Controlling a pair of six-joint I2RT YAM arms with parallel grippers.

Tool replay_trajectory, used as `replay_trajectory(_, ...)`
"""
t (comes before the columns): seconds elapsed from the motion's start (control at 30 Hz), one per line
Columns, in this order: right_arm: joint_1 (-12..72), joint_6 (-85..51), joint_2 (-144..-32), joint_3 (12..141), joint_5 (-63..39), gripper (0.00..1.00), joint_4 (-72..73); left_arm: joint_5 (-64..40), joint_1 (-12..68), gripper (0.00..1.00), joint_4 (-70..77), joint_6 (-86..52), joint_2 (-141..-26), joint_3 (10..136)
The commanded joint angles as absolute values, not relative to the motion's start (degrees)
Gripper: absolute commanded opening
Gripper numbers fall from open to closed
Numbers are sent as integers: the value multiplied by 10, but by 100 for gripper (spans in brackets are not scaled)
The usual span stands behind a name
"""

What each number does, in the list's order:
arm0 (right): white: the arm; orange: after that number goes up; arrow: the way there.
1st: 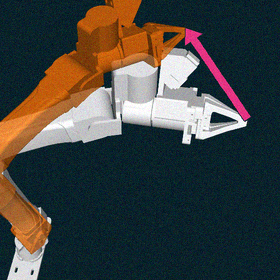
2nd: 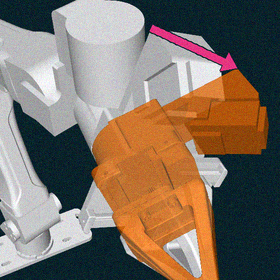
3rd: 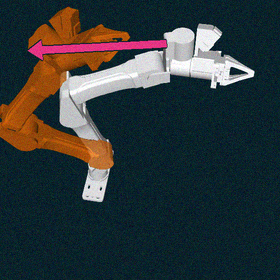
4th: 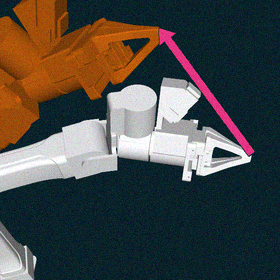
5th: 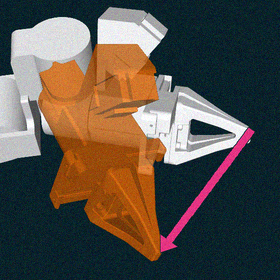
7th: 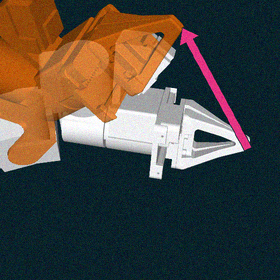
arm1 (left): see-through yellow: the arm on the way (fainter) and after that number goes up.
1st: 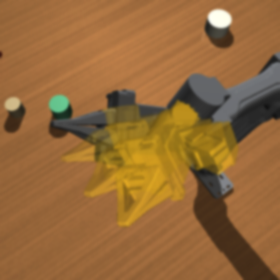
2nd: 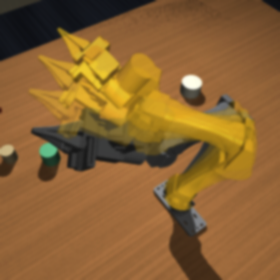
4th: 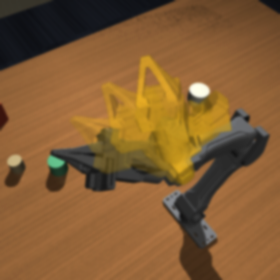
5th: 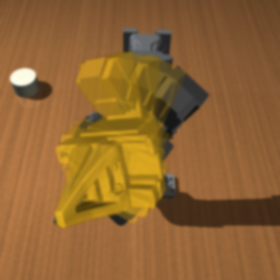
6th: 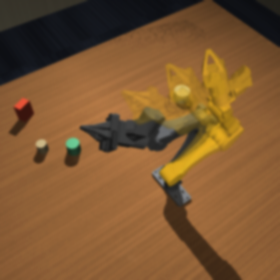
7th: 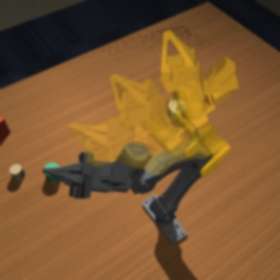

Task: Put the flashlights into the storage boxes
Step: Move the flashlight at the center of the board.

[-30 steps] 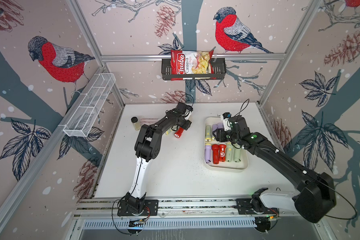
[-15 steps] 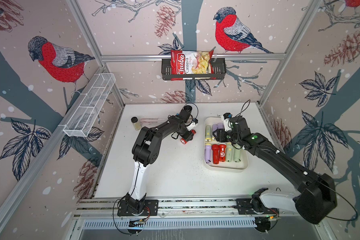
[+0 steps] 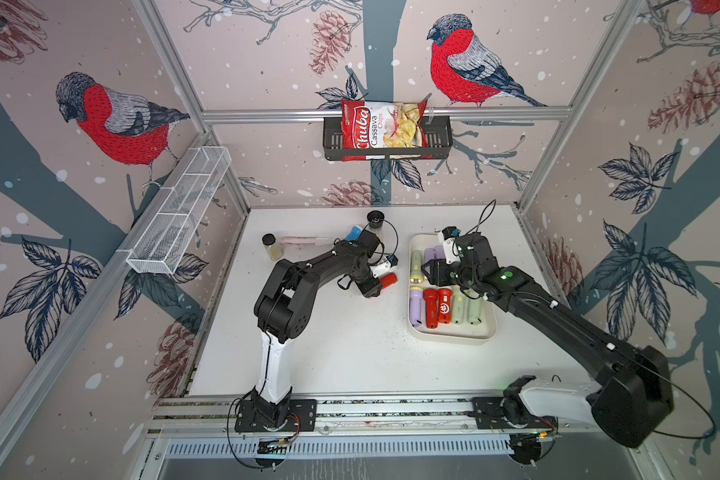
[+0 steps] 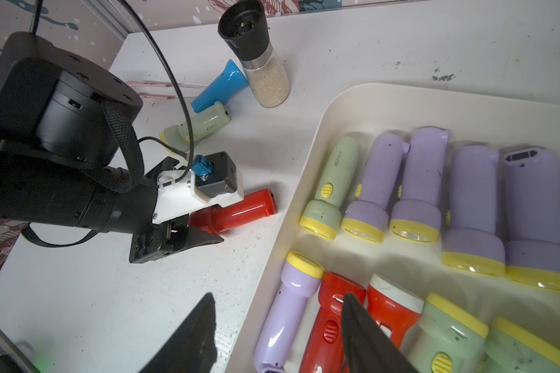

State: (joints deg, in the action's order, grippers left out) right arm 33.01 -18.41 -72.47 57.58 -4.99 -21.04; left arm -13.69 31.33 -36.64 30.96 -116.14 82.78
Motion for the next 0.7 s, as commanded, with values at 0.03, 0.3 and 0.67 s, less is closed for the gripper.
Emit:
replay_trajectory(0.03, 337, -186, -726, 579, -49, 62, -192, -131, 313, 41, -391, 396, -1140, 807)
replay_trajectory(0.3, 353, -168, -741, 587, -50, 62, -186, -126, 312, 48, -363, 457, -1085, 733)
replay_trajectory(0.67, 398, -28, -753, 594, -25, 63, -169, -204, 280, 74, -300, 374, -1011, 698)
